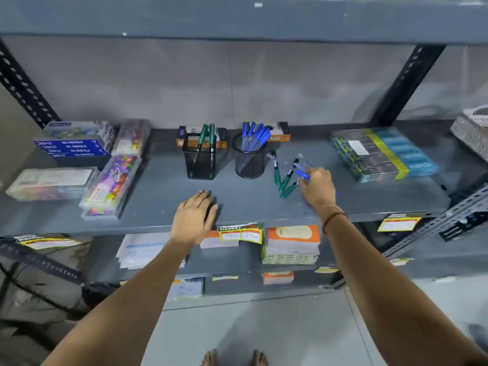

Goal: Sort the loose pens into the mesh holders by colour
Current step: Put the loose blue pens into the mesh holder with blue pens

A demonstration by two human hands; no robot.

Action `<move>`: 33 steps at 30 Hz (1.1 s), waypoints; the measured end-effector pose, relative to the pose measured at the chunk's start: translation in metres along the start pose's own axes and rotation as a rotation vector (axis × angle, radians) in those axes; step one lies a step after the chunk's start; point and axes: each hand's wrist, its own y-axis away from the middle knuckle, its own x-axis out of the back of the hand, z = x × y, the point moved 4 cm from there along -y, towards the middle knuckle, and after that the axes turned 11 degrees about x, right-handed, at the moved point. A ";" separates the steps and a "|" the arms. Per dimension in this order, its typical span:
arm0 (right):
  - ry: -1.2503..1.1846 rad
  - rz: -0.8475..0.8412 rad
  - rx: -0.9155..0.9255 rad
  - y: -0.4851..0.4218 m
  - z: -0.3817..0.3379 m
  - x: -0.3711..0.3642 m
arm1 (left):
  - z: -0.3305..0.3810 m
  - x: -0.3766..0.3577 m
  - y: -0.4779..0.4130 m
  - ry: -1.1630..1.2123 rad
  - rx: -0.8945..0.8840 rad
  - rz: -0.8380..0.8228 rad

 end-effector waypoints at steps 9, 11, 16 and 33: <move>0.051 -0.086 0.030 -0.026 -0.004 -0.013 | -0.009 -0.002 -0.001 -0.016 -0.016 0.040; 0.018 -0.034 0.036 -0.032 -0.005 -0.010 | -0.008 -0.003 0.000 -0.017 -0.025 0.042; -0.440 0.340 -0.072 -0.047 -0.016 0.025 | -0.009 -0.004 -0.001 -0.040 -0.031 0.045; -0.250 0.200 0.144 -0.079 -0.122 0.013 | -0.008 -0.004 -0.002 -0.052 -0.020 0.019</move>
